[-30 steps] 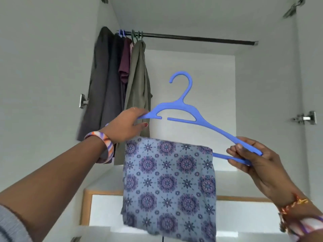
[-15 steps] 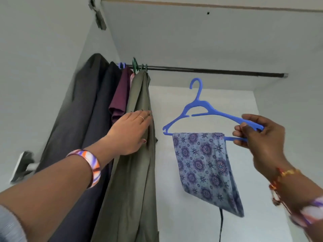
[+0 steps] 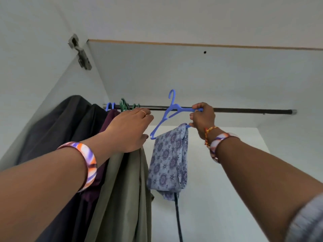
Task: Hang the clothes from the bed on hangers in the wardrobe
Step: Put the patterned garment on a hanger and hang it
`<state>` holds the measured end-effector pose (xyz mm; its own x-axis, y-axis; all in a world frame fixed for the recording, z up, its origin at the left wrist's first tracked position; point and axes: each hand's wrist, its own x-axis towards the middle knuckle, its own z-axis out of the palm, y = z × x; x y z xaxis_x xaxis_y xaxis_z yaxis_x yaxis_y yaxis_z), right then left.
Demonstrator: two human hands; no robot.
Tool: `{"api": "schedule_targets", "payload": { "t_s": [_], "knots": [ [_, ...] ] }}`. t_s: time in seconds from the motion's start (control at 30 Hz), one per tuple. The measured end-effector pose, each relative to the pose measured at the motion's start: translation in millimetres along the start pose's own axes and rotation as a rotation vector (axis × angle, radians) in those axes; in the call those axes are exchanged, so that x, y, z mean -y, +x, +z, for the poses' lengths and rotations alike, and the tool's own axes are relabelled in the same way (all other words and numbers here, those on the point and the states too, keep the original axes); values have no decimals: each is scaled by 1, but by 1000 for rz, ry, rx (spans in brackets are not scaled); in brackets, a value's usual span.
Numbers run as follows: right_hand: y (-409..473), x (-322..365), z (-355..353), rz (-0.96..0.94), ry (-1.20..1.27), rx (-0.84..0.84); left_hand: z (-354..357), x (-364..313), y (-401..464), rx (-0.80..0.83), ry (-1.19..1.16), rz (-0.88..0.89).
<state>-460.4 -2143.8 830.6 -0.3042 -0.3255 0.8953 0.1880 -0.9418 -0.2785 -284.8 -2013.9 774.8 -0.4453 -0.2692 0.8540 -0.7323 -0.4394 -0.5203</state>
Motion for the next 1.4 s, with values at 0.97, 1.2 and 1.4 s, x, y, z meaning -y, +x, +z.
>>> {"api": "schedule_targets", "payload": {
  "t_s": [0.97,1.2,1.4],
  "knots": [
    [3,-6,101,-55,-359,477,-4,32,-5,-133,196,191],
    [-10,-5,133,11,-213,566,-26,44,-5,-111,248,186],
    [-23,-8,138,37,-236,540,-32,44,-6,-93,239,171]
  ]
}}
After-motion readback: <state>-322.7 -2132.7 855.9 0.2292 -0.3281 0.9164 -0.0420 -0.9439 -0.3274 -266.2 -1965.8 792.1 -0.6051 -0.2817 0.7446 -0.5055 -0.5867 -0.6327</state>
